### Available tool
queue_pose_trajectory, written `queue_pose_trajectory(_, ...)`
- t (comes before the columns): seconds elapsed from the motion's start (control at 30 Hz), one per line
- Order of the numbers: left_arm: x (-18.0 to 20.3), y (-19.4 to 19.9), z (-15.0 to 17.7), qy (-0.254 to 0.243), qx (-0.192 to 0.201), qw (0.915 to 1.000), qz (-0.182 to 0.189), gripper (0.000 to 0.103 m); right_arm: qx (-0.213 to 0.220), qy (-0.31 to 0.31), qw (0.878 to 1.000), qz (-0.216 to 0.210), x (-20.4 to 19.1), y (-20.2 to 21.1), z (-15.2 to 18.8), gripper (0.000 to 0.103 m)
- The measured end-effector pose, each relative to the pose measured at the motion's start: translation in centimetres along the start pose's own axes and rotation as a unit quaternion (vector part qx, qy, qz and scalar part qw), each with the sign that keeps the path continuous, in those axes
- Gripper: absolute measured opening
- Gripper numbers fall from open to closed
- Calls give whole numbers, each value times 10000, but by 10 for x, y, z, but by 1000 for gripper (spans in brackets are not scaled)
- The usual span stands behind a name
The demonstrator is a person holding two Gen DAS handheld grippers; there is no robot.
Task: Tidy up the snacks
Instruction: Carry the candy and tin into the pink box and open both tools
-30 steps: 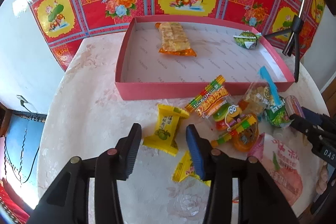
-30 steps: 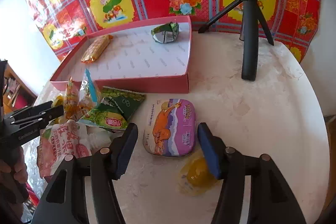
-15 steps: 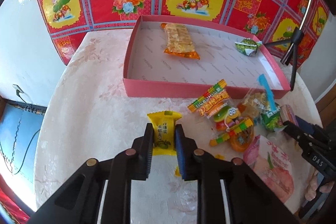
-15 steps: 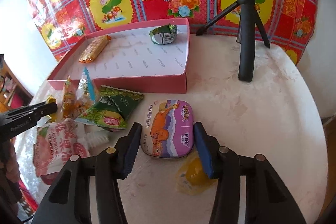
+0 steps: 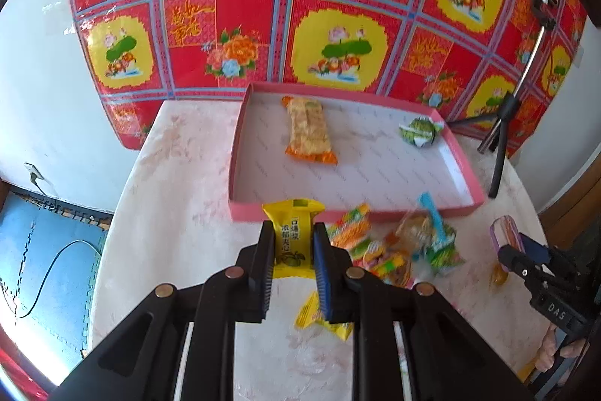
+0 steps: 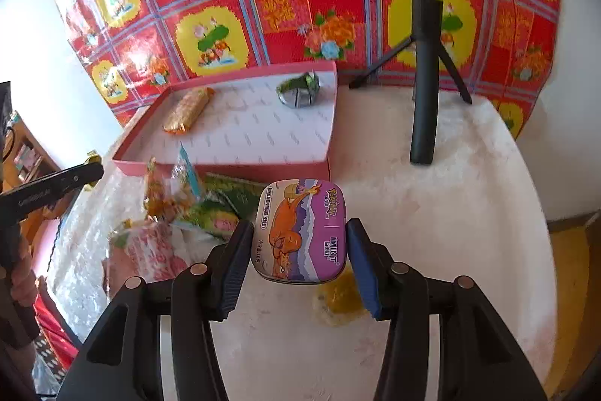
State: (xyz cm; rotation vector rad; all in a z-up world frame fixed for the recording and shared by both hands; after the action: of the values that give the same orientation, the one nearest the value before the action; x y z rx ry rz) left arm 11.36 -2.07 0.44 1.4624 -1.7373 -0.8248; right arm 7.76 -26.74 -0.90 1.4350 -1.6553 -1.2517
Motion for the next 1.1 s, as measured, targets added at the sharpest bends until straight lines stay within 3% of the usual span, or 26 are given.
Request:
queue_pose_trajectory(0.17,2,-6,-22,-105,27,9999,-33,20,89,129,9999,-70,-5,5,-25,51)
queue_pose_trajectory(0.47,3,-52,-49,-215,-379,9988,-219,20,58,333,9993,-170,-15,-9,-71,51)
queue_pose_trajectory(0.8,-1,-91,-50,-187,-689,9966,-406,20,-283,332,9984,-351,-26,-48,-81,51)
queue_pose_trajectory(1.1,18,-118,-55,-284,-758,9967,-108,20,-469,307,9978,-356,-27,-85,-86,51)
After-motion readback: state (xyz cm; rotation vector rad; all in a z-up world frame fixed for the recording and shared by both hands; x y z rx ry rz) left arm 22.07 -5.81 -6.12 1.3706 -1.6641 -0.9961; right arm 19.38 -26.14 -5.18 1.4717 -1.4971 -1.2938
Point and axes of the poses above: each gripper's, at about its wrist camera, not at the fingertips, and y roughly against the way its jaws point, x to its right, z to its underside, the point moved 7 cm from there along -y, roughly the way its jaws point, and after that the axes turned 4 degrees about -x, right-handed, at the moved point
